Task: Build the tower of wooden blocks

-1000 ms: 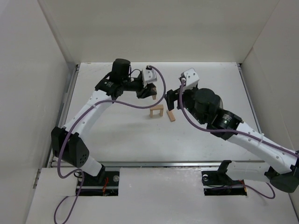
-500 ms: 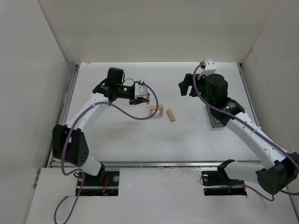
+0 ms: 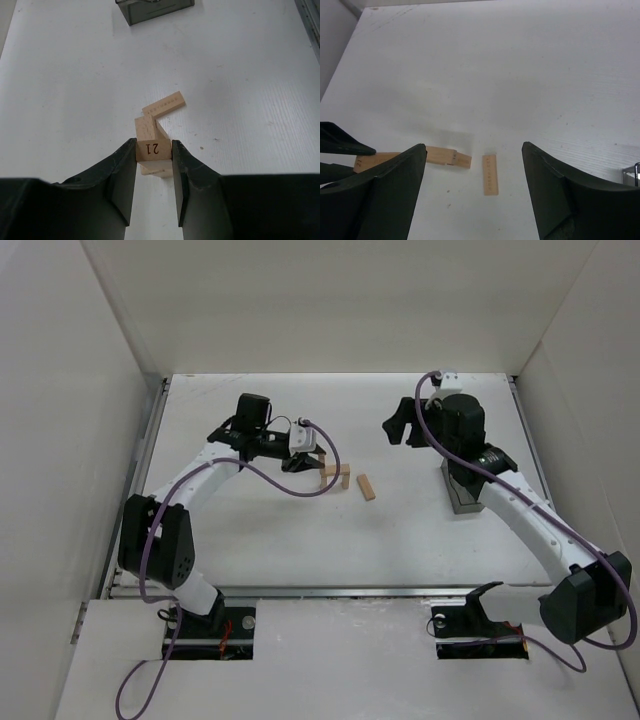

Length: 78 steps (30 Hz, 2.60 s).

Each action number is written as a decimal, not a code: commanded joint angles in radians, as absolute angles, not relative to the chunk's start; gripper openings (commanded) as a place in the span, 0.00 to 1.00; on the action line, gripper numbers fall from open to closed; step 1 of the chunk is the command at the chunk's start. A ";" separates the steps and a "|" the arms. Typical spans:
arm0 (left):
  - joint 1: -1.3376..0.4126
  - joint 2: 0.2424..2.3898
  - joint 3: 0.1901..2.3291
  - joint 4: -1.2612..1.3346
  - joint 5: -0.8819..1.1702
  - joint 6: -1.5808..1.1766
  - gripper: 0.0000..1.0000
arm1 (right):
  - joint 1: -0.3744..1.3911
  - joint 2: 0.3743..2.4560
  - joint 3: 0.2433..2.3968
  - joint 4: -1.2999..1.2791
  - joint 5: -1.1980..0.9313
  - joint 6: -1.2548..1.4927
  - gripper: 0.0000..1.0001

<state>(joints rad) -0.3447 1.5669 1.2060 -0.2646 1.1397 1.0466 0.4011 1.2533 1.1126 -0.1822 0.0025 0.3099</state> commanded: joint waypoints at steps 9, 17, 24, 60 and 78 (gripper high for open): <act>-0.336 1.574 1.138 0.009 1.171 0.795 0.00 | 0.374 1.250 1.095 -0.109 -0.038 0.319 0.82; -0.336 1.583 1.129 0.009 1.140 0.805 0.00 | 0.365 1.250 1.095 -0.109 -0.048 0.319 0.82; -0.336 1.592 1.129 0.009 1.114 0.825 0.00 | 0.356 1.250 1.095 -0.109 -0.057 0.319 0.82; -0.336 1.601 1.118 0.043 1.071 0.825 0.00 | 0.337 1.250 1.095 -0.109 -0.066 0.328 0.82; -0.354 1.620 1.109 0.043 1.071 0.844 0.00 | 0.337 1.250 1.095 -0.109 -0.066 0.328 0.82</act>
